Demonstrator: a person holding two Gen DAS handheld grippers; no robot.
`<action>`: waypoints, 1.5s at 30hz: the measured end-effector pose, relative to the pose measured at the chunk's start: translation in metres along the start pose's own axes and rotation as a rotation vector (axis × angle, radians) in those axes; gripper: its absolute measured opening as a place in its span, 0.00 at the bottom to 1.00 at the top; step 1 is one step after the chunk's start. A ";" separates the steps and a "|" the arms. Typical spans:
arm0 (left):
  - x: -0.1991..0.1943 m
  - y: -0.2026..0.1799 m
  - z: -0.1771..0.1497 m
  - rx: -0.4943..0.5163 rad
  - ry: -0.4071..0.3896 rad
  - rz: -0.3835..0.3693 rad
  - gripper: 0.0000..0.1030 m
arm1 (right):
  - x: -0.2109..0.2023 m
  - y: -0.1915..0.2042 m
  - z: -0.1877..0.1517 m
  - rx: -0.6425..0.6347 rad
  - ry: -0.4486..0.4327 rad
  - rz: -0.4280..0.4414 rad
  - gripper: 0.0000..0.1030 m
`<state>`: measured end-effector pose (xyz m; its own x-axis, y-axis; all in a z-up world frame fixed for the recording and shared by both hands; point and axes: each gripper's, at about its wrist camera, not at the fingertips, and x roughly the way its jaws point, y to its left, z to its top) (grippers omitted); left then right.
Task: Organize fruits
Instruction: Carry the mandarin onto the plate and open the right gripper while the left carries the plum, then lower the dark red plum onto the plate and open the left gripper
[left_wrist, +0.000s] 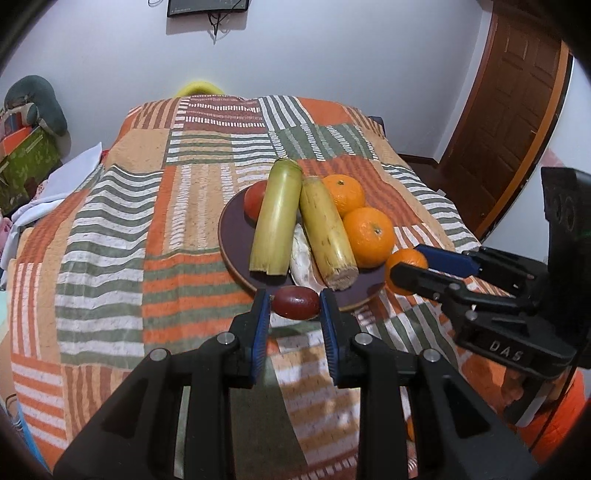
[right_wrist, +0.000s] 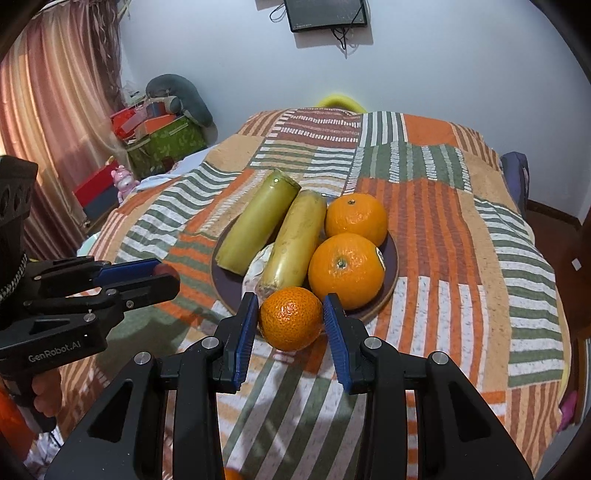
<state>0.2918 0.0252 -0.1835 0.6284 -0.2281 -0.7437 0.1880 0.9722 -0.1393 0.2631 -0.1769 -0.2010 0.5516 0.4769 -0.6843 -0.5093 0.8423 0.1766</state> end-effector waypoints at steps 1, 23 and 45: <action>0.004 0.001 0.001 -0.003 0.002 -0.004 0.26 | 0.003 -0.001 0.000 0.000 0.003 0.000 0.33; 0.051 0.010 0.002 -0.040 0.066 -0.006 0.27 | 0.031 -0.005 -0.003 0.004 0.047 -0.004 0.36; 0.030 0.013 0.006 -0.082 0.052 0.032 0.29 | -0.025 -0.014 -0.028 0.007 0.033 -0.037 0.48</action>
<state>0.3176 0.0311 -0.2036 0.5928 -0.1963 -0.7810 0.1050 0.9804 -0.1668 0.2384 -0.2075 -0.2060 0.5479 0.4365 -0.7137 -0.4841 0.8612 0.1551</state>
